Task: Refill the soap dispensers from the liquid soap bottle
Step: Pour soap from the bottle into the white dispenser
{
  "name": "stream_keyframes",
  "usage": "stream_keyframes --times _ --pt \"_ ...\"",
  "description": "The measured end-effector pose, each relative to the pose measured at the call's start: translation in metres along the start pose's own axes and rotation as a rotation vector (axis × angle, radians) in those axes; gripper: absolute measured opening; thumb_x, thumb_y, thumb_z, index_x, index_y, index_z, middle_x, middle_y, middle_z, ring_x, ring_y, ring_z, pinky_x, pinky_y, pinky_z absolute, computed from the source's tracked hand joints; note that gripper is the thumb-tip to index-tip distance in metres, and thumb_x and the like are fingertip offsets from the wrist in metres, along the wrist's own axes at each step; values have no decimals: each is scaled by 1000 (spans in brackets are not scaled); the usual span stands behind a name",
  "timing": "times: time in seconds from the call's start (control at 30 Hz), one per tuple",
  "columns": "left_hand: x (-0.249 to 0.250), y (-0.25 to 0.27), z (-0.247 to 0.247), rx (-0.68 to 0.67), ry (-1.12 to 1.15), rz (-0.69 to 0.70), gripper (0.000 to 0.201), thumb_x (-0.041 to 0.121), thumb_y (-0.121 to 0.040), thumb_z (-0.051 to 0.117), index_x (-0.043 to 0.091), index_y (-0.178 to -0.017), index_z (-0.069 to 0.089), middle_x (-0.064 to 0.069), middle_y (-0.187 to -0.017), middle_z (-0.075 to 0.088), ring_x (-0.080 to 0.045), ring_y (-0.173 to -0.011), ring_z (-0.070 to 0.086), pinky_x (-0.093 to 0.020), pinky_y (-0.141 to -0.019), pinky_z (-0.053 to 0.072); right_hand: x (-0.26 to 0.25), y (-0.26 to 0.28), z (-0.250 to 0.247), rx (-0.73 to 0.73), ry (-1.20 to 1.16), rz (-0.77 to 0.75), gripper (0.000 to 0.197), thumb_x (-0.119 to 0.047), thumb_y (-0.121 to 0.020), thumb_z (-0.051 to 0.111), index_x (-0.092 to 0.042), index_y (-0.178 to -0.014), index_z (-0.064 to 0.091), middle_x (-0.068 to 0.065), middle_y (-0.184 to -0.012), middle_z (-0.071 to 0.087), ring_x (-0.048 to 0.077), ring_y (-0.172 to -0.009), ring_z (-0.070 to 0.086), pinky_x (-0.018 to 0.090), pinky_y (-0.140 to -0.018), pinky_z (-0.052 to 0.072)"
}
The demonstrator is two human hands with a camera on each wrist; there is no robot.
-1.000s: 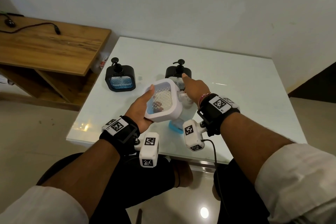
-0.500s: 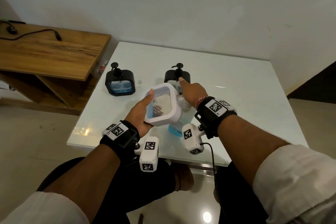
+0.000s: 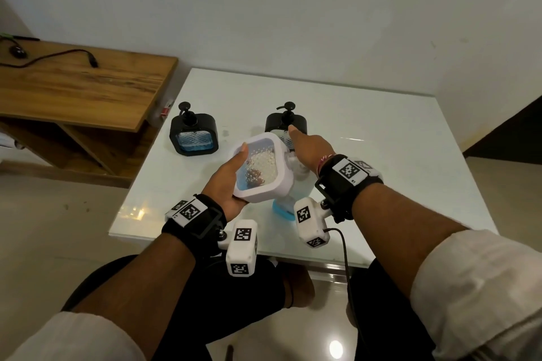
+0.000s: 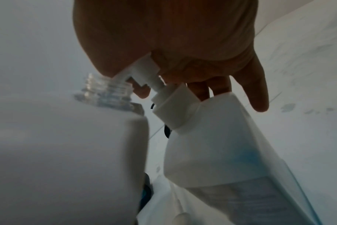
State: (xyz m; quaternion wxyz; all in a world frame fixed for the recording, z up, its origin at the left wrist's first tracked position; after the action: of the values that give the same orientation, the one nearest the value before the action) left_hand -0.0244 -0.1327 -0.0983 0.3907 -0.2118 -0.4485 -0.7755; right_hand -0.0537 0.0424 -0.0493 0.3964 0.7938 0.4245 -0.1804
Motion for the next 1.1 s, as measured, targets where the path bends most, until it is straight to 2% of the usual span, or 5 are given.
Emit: stream_keyframes --times 0.37,0.57,0.83,0.97,1.1 --pt "-3 2 -1 -3 14 -5 29 45 -102 54 23 -113 71 -6 -104 77 -22 -89 74 -44 -86 56 1 -2 -3 30 -59 -2 68 -60 -96 30 -6 -125 60 15 -126 60 30 -113 55 35 -94 38" --pt "-3 1 -2 5 7 -11 28 45 -102 53 25 -112 70 -5 -100 78 -21 -88 74 -44 -83 56 6 1 1 16 17 28 68 -57 -98 30 -6 -139 48 17 -140 50 31 -125 49 38 -104 36" --pt "-3 3 -4 21 24 -15 25 42 -103 53 23 -108 69 -5 -92 80 -25 -95 70 -46 -91 53 2 -5 -4 12 -45 4 71 -62 -96 28 -6 -126 60 14 -127 60 29 -113 55 33 -91 37" --pt "-2 -1 -5 23 0 -18 28 44 -102 53 24 -112 69 -5 -98 79 -23 -94 72 -44 -86 56 4 -7 3 -7 -10 21 69 -60 -97 29 -8 -138 50 15 -139 52 30 -124 50 37 -103 35" --pt "-3 0 -4 10 7 -19 30 47 -102 54 24 -113 69 -5 -100 79 -23 -93 73 -45 -89 55 6 -4 2 30 30 15 69 -59 -97 31 -5 -137 50 17 -137 53 31 -122 51 36 -101 37"
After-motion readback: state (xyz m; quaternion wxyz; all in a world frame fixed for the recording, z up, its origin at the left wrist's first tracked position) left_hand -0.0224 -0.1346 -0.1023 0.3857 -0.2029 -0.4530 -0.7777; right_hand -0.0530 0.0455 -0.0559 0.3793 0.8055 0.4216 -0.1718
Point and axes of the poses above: each hand's wrist, its own y-axis away from the middle knuckle, its own z-axis out of the palm, x = y × z, the point moved 9 cm from there along -y, towards the middle knuckle
